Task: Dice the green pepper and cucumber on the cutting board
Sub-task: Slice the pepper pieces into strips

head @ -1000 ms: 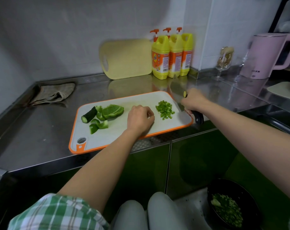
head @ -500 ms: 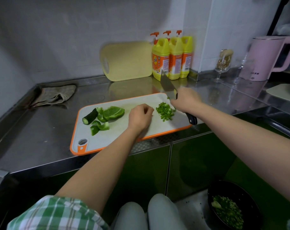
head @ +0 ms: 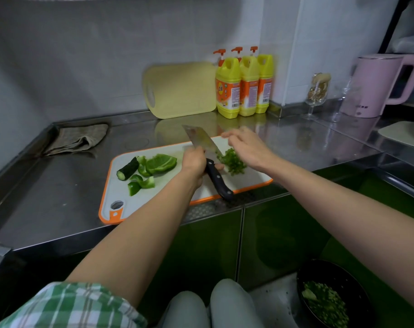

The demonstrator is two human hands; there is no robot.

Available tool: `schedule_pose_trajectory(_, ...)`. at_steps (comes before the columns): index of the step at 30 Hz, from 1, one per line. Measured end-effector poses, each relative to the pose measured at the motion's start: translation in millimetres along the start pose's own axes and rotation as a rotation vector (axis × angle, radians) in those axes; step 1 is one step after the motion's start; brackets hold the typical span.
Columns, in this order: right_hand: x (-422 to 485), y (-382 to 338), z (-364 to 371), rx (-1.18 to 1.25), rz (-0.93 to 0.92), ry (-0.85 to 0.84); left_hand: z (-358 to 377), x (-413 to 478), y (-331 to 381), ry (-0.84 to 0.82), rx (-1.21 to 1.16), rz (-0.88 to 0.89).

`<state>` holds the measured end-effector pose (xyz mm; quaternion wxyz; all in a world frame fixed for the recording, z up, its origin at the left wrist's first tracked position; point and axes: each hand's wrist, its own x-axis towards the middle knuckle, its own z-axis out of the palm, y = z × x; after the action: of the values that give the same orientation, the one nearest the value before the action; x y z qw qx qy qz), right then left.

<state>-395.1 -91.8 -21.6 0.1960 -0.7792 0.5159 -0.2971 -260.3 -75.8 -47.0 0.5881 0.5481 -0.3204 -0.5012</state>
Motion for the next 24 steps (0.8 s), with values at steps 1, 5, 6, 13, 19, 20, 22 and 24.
schedule_pose_trajectory(1, 0.8, 4.4, 0.2, 0.026, 0.02, -0.006, 0.2, -3.5, 1.2, -0.004, -0.011, -0.011)
schedule_pose_trajectory(5, -12.8, 4.7, 15.9, 0.055, 0.029, -0.23, 4.5, -9.0, 2.2, 0.006, -0.019, -0.017)
schedule_pose_trajectory(6, -15.6, 4.2, 21.9, 0.056, 0.029, -0.261, 6.2, -8.7, 2.3, 0.015, -0.026, -0.016)
schedule_pose_trajectory(13, -18.0, 10.9, 24.6, -0.089, 0.092, -0.215, 12.2, -1.2, -3.4, 0.122, -0.054, -0.045)
schedule_pose_trajectory(19, -2.9, 17.0, 19.9, -0.171, 0.085, -0.191, 9.1, -1.7, 1.7, 0.141, -0.067, -0.032)
schedule_pose_trajectory(20, -3.2, 16.0, 22.2, -0.171, 0.02, -0.221, 8.5, -1.4, 2.6, 0.144, -0.075, -0.03)
schedule_pose_trajectory(22, -3.1, 17.5, 27.4, -0.172, -0.005, -0.242, 7.5, -0.4, 3.3, 0.147, -0.08, -0.03)
schedule_pose_trajectory(24, -0.6, 22.9, 27.7, -0.188, 0.118, -0.211, 6.3, -2.1, 4.1, 0.155, -0.07, -0.03)
